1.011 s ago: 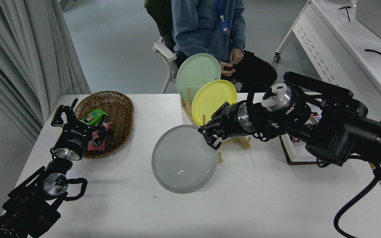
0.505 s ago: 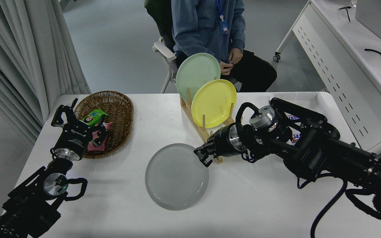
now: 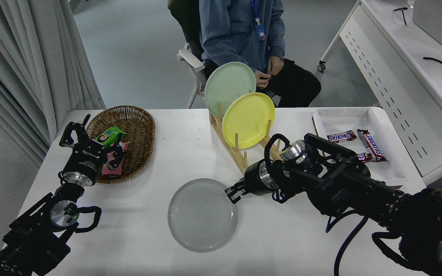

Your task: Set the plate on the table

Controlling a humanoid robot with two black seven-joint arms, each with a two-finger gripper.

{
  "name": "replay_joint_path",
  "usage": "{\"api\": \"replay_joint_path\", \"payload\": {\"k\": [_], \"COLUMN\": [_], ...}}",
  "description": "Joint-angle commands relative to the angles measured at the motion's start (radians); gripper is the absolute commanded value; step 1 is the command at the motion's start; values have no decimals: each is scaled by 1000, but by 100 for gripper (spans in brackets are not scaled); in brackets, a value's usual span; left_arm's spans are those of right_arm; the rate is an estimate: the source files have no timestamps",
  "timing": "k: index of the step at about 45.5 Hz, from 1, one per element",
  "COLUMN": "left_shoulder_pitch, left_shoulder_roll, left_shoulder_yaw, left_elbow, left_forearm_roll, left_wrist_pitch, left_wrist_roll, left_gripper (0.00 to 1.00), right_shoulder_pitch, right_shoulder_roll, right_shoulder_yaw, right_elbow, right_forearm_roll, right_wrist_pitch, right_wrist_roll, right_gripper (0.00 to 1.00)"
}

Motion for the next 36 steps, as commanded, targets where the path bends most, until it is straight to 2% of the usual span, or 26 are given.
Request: {"api": "replay_joint_path", "payload": {"k": [1,36], "left_shoulder_pitch": [0,0], "left_shoulder_roll": [0,0], "left_shoulder_yaw": [0,0], "left_elbow": [0,1], "left_forearm_roll": [0,0], "left_wrist_pitch": [0,0], "left_wrist_roll": [0,0], "left_gripper": [100,100], "right_shoulder_pitch": [-25,-46], "right_shoulder_roll": [6,6], "right_shoulder_yaw": [4,4], "right_elbow": [-15,-54], "right_forearm_roll": [33,25], "right_wrist_pitch": [0,0], "right_wrist_roll": [0,1], "right_gripper": [0,0]}}
